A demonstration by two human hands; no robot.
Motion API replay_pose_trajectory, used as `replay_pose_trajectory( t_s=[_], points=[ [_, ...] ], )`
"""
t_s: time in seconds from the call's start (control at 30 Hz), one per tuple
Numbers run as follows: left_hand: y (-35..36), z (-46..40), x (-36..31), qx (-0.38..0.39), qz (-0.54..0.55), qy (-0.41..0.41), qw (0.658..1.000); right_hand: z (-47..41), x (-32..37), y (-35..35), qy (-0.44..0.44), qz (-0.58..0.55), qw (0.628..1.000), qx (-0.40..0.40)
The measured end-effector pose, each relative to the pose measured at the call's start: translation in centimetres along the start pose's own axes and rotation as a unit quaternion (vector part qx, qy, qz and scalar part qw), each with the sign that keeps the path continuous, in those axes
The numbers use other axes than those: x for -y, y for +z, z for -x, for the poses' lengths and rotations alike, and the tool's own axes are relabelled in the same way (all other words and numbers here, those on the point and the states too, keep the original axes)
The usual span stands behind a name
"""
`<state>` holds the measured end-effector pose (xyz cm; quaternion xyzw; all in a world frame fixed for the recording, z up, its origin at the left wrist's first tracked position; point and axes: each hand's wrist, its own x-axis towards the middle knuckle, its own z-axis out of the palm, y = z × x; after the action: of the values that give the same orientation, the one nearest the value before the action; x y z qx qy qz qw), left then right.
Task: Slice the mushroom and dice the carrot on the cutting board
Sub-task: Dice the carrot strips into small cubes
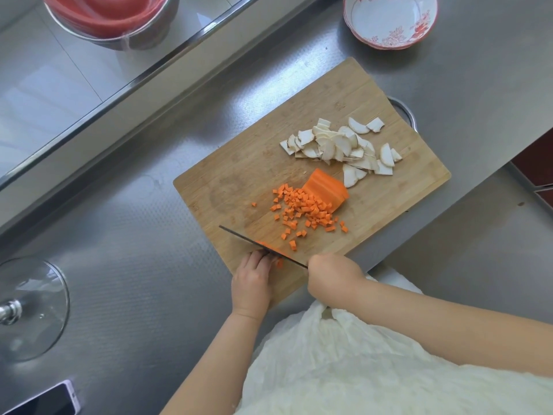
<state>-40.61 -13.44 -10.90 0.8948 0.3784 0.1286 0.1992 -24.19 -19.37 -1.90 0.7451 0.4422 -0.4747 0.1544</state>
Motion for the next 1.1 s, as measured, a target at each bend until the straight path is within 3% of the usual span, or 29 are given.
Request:
replay_pose_trajectory(
  t_s=[0.2,0.5,0.8,0.93,1.1],
  points=[
    [-0.4,0.0,-0.4,0.011,0.005,-0.002,1.000,-1.3,-1.2,-1.1,0.010,-0.193,0.981,-0.018],
    [-0.4,0.5,0.4,0.015,-0.007,0.001,1.000,0.7,-2.1,0.5,-0.062,-0.057,0.994,-0.075],
    [-0.3,0.3,0.3,0.002,-0.012,0.004,1.000,0.7,-0.9,0.8,-0.030,0.001,0.999,-0.030],
    [-0.3,0.4,0.4,-0.002,-0.009,0.005,1.000,0.2,-0.1,0.8,-0.002,-0.025,1.000,-0.019],
    [-0.7,0.4,-0.1,0.004,-0.009,0.008,1.000,-0.9,-0.5,-0.3,0.007,-0.196,0.980,-0.024]
  ],
)
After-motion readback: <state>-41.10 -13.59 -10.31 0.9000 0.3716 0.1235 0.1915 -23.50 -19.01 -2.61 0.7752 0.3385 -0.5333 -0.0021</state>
